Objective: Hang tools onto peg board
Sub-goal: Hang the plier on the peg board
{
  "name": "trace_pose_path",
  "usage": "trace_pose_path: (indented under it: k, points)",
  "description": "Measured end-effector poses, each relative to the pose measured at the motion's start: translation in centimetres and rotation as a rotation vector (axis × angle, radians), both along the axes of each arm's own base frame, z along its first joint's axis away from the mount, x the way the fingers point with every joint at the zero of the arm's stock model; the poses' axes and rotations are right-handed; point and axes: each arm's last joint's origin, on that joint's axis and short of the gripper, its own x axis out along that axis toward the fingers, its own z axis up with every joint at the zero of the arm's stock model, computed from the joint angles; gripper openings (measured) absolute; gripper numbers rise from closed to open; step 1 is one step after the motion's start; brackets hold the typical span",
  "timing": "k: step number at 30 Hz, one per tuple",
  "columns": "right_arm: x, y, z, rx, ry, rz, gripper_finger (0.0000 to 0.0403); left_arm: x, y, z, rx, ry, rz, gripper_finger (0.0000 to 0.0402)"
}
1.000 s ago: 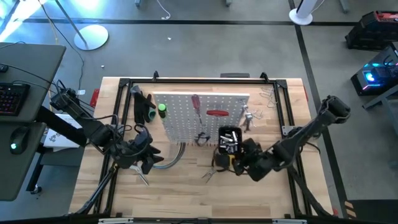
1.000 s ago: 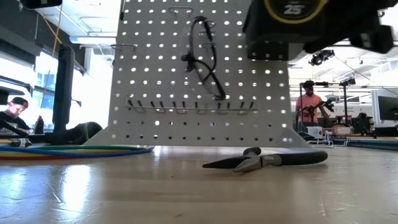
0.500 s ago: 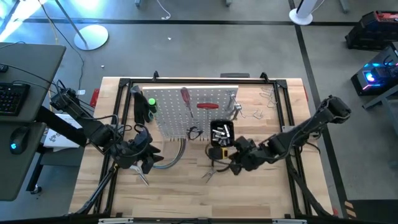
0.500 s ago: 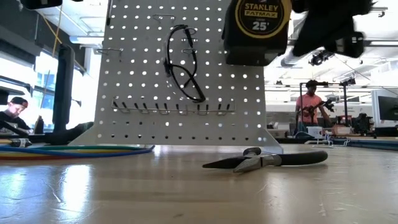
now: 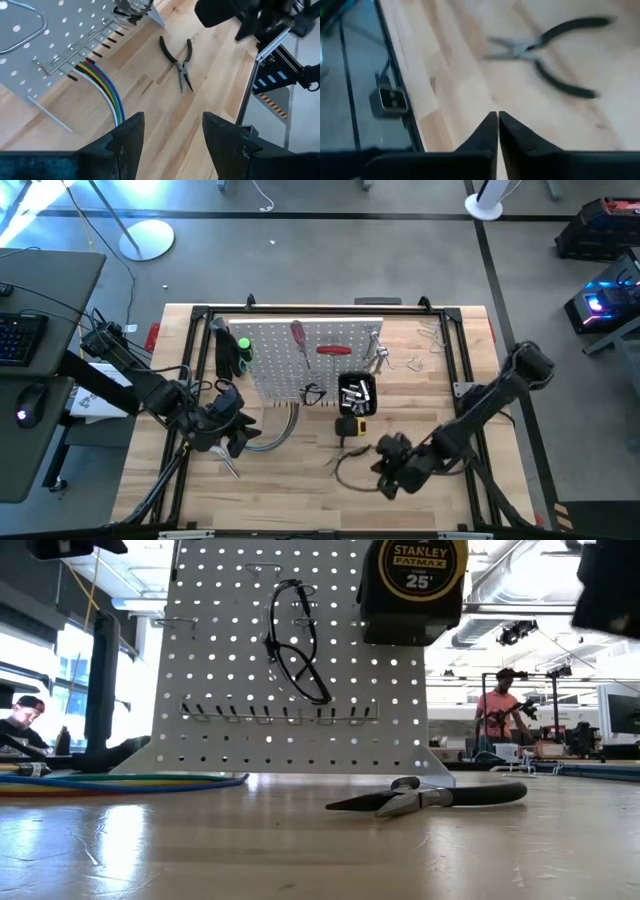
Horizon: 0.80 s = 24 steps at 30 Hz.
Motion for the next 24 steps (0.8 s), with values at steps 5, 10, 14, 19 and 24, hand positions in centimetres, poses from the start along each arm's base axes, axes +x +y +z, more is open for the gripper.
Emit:
trace_pose_path:
  k: [5,10,14,19,24]
  points:
    - [2.4,1.5,-3.4,0.008,0.020,0.195,0.0073,0.0,0.0,0.0,-0.019,0.005,0.009,0.0193]
    - [3.9,0.8,-6.2,-0.099,0.065,0.314,0.0182,-0.1,-0.1,-0.1,-0.063,0.025,0.014,0.0193]
    - [4.7,-0.8,-6.5,-0.184,0.086,0.374,0.0244,-0.2,-0.2,-0.2,-0.099,0.051,0.002,0.0193]
    - [5.0,-1.6,-5.7,-0.259,0.056,0.438,0.0254,-0.2,-0.1,-0.2,-0.116,0.052,0.018,0.0193]
    - [5.1,-3.2,-6.3,-0.357,0.131,0.373,0.0252,-0.2,-0.1,-0.2,-0.114,0.050,0.022,0.0193]
